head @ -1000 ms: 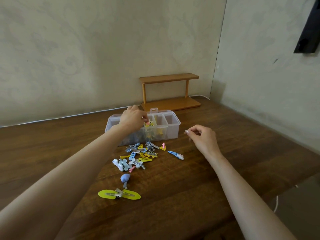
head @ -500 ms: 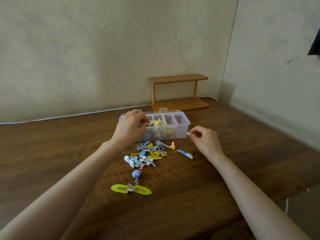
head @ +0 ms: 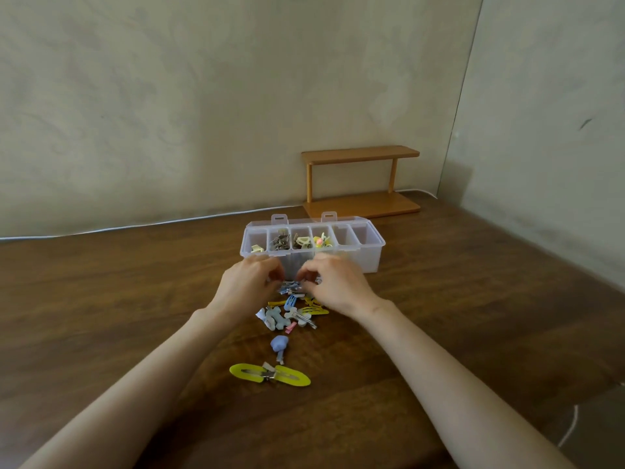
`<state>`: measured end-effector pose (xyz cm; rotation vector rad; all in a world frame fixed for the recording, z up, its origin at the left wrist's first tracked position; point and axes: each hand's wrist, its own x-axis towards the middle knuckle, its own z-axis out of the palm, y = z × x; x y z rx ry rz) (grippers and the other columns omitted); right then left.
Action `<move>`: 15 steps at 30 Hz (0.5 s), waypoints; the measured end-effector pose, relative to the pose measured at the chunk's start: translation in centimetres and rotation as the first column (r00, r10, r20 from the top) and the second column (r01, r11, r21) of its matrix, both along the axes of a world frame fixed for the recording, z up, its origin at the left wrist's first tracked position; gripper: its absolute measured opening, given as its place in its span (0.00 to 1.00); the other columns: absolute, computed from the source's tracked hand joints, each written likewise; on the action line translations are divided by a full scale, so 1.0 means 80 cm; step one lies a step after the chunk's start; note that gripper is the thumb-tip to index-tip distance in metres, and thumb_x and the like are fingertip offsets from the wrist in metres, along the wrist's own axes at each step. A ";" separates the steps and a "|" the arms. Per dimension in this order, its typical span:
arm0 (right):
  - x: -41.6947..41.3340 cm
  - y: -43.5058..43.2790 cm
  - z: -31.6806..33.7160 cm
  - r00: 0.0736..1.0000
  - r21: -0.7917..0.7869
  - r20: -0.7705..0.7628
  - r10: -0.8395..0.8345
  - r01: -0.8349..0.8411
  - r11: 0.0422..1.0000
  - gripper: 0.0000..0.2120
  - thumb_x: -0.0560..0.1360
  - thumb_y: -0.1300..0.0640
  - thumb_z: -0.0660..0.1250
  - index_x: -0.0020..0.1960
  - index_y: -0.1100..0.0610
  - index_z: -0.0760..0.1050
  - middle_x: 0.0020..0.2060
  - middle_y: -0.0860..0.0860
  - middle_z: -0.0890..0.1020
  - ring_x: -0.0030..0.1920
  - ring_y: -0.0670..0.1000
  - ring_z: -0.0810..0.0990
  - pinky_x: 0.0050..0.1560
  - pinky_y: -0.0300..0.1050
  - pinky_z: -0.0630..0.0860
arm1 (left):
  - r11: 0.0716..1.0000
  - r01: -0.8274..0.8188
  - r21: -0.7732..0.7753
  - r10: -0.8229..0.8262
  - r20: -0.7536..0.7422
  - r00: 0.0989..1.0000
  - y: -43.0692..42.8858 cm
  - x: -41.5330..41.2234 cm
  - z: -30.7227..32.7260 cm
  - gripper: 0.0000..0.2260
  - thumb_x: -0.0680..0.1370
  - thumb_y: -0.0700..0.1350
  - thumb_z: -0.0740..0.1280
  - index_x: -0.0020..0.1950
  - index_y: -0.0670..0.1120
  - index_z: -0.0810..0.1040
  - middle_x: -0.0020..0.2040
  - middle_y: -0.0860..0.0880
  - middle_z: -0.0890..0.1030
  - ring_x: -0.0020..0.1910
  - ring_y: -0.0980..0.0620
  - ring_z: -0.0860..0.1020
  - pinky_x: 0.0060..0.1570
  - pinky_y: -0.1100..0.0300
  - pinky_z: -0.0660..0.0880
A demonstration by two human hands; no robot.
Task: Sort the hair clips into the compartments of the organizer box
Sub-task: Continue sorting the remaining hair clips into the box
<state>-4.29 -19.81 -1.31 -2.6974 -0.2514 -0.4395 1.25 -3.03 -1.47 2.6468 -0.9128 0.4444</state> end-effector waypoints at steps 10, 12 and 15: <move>-0.013 -0.014 -0.005 0.998 0.040 -0.069 0.008 -0.005 0.999 0.06 0.73 0.53 0.71 0.50 0.49 0.80 0.49 0.47 0.78 0.50 0.47 0.77 0.47 0.44 0.74 | 0.986 0.038 0.161 -0.040 0.006 0.999 -0.003 -0.001 -0.002 0.05 0.77 0.47 0.64 0.51 0.50 0.78 0.54 0.52 0.76 0.50 0.54 0.75 0.38 0.65 0.67; -0.014 -0.017 -0.003 0.996 0.058 -0.086 0.002 0.003 0.998 0.06 0.72 0.53 0.71 0.49 0.50 0.80 0.49 0.46 0.79 0.49 0.45 0.77 0.47 0.43 0.74 | 0.987 0.037 0.157 -0.037 -0.004 0.999 -0.003 -0.002 -0.001 0.06 0.77 0.46 0.63 0.51 0.50 0.78 0.54 0.52 0.76 0.50 0.54 0.75 0.38 0.65 0.68; -0.014 -0.020 -0.002 0.995 0.060 -0.100 0.003 0.003 0.998 0.06 0.73 0.54 0.71 0.50 0.50 0.80 0.49 0.46 0.79 0.47 0.44 0.75 0.45 0.40 0.71 | 0.988 0.010 0.153 -0.005 -0.031 1.000 -0.004 -0.002 0.003 0.05 0.77 0.47 0.64 0.51 0.50 0.77 0.53 0.53 0.76 0.48 0.54 0.75 0.37 0.65 0.69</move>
